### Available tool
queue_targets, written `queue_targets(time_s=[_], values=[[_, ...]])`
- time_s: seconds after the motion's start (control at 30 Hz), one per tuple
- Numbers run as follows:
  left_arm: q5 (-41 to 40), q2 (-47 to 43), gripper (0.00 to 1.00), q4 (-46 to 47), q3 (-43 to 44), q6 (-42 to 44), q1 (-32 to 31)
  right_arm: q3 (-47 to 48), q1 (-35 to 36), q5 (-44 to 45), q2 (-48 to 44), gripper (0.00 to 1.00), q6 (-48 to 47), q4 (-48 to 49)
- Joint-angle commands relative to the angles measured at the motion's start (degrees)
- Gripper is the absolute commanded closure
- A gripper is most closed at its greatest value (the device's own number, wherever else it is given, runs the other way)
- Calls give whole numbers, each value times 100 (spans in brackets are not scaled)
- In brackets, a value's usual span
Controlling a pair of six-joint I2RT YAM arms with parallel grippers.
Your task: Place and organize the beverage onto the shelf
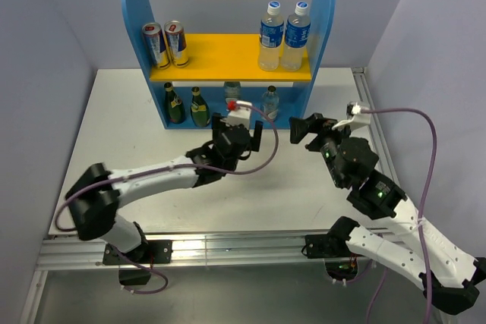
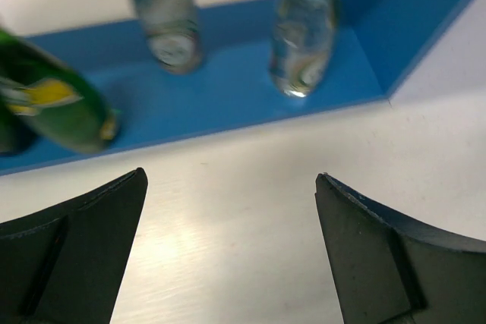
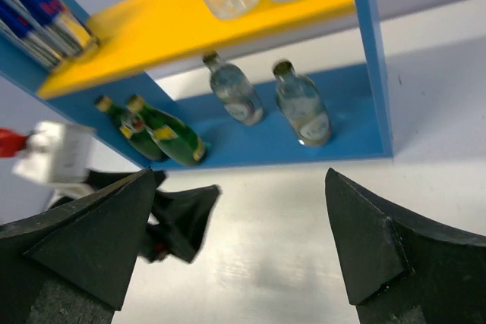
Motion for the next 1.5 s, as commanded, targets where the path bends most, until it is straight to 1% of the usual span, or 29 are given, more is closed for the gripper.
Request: queue_targets(time_s=[0.0,0.03,0.1,0.13,0.17,0.2,0.27,0.33,0.43,0.7,1.47], values=[[-781,-1055,1,-2045,618,-217,49,1010,9,-49,445,0,-2,-466],[-781,-1180,1,-2322,880,-200,75,1273,0,-5,498,0,-37,-659],[-816,-1452,1,-2762,1084,-147,110,1477,0,127,578,0,-125,-810],[-747,-1706,1,-3129,1259,-173,145,1591,9,163,613,0,-187,-880],[-598,-1865,1,-3255,1296,-199,189,1627,9,180,605,0,-213,-889],[-457,-2206,1,-3273,1287,-234,233,1653,9,224,596,0,-240,-898],[-334,-2524,1,-3343,1243,-479,330,1697,0,251,578,0,-249,-942],[35,-2858,1,-3449,1243,-516,339,1741,0,251,569,0,-240,-1030],[19,-3105,1,-3388,1138,-393,348,1724,0,303,543,0,-240,-1091],[-192,-3168,1,-3397,1032,-375,348,1759,0,339,525,0,-301,-1100],[-377,-3167,1,-3318,892,-287,339,1583,0,383,482,0,-380,-898]])
